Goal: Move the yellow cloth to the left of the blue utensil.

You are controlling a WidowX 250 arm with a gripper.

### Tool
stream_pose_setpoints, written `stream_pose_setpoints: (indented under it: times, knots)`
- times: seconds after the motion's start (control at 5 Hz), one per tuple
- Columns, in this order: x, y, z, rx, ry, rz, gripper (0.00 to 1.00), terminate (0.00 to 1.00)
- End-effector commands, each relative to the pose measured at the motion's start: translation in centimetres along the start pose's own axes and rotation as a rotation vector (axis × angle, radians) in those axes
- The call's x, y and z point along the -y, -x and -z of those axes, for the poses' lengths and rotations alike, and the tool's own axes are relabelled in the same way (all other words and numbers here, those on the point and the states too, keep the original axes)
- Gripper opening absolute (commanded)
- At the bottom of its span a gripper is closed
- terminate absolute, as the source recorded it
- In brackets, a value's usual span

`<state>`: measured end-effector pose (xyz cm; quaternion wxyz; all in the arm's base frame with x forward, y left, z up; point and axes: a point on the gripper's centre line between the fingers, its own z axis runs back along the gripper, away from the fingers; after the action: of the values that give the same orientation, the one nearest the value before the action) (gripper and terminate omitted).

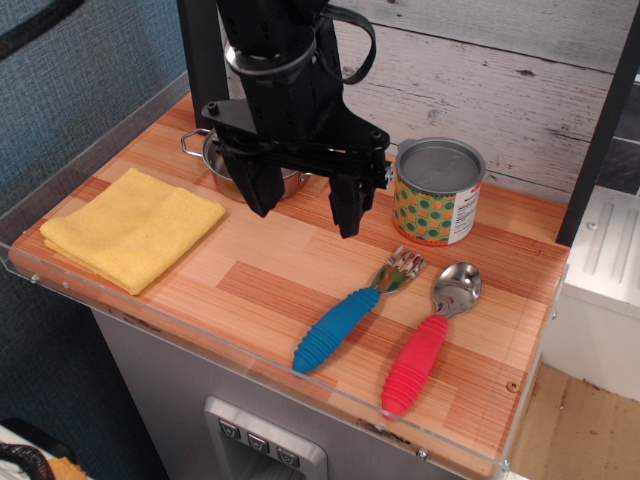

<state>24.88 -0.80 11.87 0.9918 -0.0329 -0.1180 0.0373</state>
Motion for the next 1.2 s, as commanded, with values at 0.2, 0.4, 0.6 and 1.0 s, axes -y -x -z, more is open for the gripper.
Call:
stream_pose_setpoints:
  times: [0.2,0.4,0.6,1.0]
  knots:
    - [-1.3,0.0,0.5,0.001,0.013,-0.043,1.0,0.0]
    - [-3.3,-0.4,0.9,-0.01,-0.054,-0.085,1.0,0.0]
    - [-6.0,-0.6,1.3,-0.003,-0.086,-0.14,1.0,0.0]
    - [-12.0,-1.2,3.7,-0.013,-0.183,-0.232,1.0,0.0]
